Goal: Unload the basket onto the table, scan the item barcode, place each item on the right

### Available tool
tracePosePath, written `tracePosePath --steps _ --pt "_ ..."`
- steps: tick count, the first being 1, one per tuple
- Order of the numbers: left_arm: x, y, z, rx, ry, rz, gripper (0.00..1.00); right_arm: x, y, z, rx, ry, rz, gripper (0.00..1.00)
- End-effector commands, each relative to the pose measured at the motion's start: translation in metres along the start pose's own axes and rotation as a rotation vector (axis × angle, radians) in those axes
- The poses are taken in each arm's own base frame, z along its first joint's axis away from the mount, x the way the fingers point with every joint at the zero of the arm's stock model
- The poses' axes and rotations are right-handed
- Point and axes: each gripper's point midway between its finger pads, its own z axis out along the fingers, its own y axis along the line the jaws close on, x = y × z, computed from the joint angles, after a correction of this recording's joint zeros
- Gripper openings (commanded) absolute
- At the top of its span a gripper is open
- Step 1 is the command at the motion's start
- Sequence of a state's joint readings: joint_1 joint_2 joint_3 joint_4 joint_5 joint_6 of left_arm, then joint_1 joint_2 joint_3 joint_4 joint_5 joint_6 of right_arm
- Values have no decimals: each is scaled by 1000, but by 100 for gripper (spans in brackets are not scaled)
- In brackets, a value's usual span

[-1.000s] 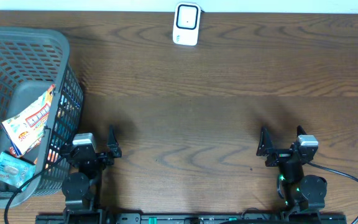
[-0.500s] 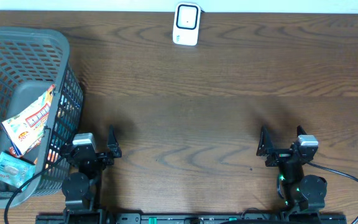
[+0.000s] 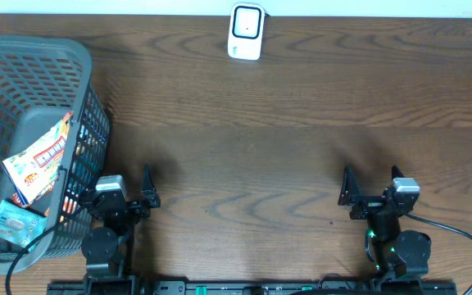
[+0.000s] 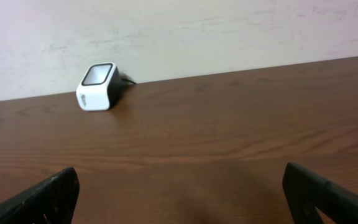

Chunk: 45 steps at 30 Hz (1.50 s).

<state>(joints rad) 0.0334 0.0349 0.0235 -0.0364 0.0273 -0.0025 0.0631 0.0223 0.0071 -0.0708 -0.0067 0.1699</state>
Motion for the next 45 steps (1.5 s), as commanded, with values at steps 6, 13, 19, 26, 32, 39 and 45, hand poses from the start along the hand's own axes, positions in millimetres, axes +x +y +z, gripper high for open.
tracePosePath --steps 6,13,19,26,32,39,45 --pt "18 3 1 -17 54 0 98 2 0 0 2 8 -18 99" --pt "18 3 1 -17 54 0 98 2 0 0 2 8 -18 99" --pt "18 3 1 -17 54 0 98 2 0 0 2 8 -18 99" --pt "18 3 1 -17 54 0 98 2 0 0 2 9 -18 99" --pt "18 5 1 -24 53 8 98 3 0 0 3 9 -18 99" --pt "18 -4 1 25 53 10 98 3 0 0 3 10 -19 99" --pt "-2 -65 -11 385 17 -117 98 3 0 0 3 10 -19 99"
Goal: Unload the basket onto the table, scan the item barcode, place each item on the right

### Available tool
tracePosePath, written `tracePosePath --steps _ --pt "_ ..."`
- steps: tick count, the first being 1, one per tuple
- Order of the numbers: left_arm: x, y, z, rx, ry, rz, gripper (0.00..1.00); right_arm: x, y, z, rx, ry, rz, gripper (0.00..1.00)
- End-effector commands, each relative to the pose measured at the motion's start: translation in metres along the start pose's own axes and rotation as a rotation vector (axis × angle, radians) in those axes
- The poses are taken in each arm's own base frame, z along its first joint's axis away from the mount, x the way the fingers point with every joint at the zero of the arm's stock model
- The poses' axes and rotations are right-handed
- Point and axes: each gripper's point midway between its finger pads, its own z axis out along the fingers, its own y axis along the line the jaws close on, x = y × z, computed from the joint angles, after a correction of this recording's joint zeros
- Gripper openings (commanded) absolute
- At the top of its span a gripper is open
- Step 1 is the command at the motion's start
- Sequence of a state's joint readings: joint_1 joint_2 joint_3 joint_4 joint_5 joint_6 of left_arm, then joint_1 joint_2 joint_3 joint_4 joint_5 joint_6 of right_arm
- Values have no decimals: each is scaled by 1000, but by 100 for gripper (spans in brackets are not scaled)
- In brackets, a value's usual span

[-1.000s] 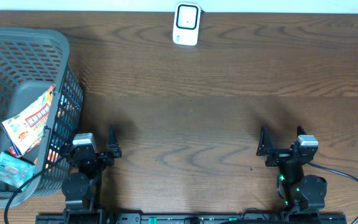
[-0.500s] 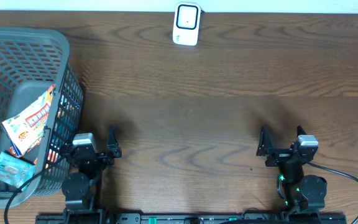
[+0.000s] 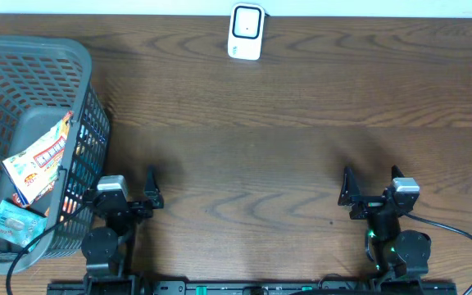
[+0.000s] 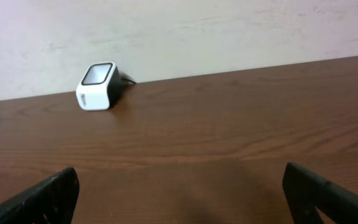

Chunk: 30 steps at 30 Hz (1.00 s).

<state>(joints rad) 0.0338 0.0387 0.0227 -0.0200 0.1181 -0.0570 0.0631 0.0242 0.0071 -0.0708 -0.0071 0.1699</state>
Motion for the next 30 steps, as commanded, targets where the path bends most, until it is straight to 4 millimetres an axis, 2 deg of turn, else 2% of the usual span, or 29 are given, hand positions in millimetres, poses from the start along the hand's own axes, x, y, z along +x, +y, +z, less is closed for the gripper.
tracePosePath --steps 1,5,7,13,16,17,18,22,26,30 --pt "-3 -61 -11 363 12 -65 98 2 0 0 3 8 -18 99" --pt "-39 -108 -40 660 -77 -82 98 2 0 0 3 8 -18 99" --pt "-55 -119 -53 740 -117 -83 98 2 0 0 3 8 -18 99" --pt "-122 -128 -80 767 -245 -60 97 2 0 0 3 8 -18 99" --pt "-160 -127 -84 729 -294 -55 98 2 0 0 3 8 -19 99" --pt "-171 -127 -83 717 -295 -55 98 2 0 0 3 8 -19 99" --pt "-191 -125 -77 683 -271 -74 98 2 0 0 3 8 -18 99" --pt "-223 -119 -48 594 -154 -116 98 2 0 0 3 8 -19 99" --pt "-254 -96 -12 391 1 -168 98 2 0 0 3 8 -19 99" --pt "-286 -93 4 334 65 -46 98 2 0 0 3 8 -18 99"
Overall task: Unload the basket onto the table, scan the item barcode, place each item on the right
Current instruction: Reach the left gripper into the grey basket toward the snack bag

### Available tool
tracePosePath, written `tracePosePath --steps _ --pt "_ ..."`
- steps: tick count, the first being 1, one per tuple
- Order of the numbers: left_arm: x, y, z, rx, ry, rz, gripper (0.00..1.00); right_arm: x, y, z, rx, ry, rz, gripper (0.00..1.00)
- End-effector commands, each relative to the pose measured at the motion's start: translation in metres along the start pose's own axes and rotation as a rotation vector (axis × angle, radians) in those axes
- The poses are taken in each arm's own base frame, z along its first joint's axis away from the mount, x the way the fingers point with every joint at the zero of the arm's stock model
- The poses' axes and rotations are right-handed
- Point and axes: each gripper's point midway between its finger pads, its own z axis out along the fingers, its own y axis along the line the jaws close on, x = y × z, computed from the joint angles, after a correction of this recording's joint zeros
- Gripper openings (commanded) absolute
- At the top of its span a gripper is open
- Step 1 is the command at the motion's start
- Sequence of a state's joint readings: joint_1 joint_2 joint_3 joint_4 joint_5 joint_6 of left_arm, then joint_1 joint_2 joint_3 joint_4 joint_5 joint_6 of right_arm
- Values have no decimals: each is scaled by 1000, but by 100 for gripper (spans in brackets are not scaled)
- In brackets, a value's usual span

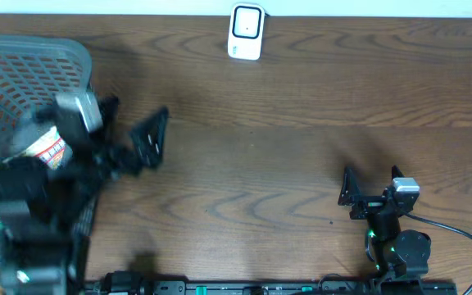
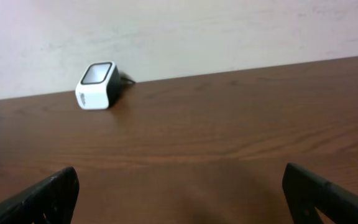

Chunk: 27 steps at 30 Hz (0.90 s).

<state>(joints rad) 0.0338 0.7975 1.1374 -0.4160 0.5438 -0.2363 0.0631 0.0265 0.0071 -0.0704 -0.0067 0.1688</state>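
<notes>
The white barcode scanner (image 1: pixel 246 31) stands at the table's far edge; the right wrist view shows the scanner (image 2: pixel 97 86) in front of the wall. A colourful packet (image 1: pixel 52 152) lies in the grey mesh basket (image 1: pixel 23 45) on the left and is mostly covered by my left arm. My left gripper (image 1: pixel 129 123) is raised and blurred over the basket's right rim, its fingers spread with nothing between them. My right gripper (image 1: pixel 370 176) rests near the front edge, and the right wrist view shows the right gripper (image 2: pixel 182 199) open and empty.
The basket takes up the left end of the table, its right wall under my left arm. Brown wooden table (image 1: pixel 301 123) stretches between the basket, the scanner and my right arm. A cable runs from the right arm's base.
My left arm was low at the front edge beside the basket. It now stands raised over the basket's right side, and covers most of what lies inside. The right arm has not moved.
At the first two moments both arms rested low at the front edge with open grippers, and two packets lay in the basket. The left gripper turned only slightly between them. Now the left arm stands up over the basket, gripper open.
</notes>
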Motion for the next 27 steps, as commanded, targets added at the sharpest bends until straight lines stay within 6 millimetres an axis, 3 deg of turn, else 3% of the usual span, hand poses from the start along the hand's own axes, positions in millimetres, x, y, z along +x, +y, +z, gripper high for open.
tracePosePath --steps 1,4,7,9,11,14,21,25,27 --pt "-47 2 2 -82 -26 180 98 2 0 0 2 6 -17 99" --pt "-36 11 12 -98 57 158 98 2 0 0 2 6 -17 99" --pt "6 26 16 -133 229 92 98 2 0 0 2 6 -17 99" --pt "19 37 27 -143 291 69 98 2 0 0 2 6 -17 99" --pt "21 43 32 -163 300 48 98 2 0 0 2 6 -17 99" --pt "15 73 33 -342 254 -72 98 2 0 0 2 6 -17 99" --pt "-5 121 5 -639 125 -233 98 2 0 0 2 6 -17 99" --pt "-16 158 -28 -829 20 -363 98 2 0 0 2 6 -17 99" --pt "-9 182 -50 -944 -3 -464 98 2 0 0 2 6 -17 99"
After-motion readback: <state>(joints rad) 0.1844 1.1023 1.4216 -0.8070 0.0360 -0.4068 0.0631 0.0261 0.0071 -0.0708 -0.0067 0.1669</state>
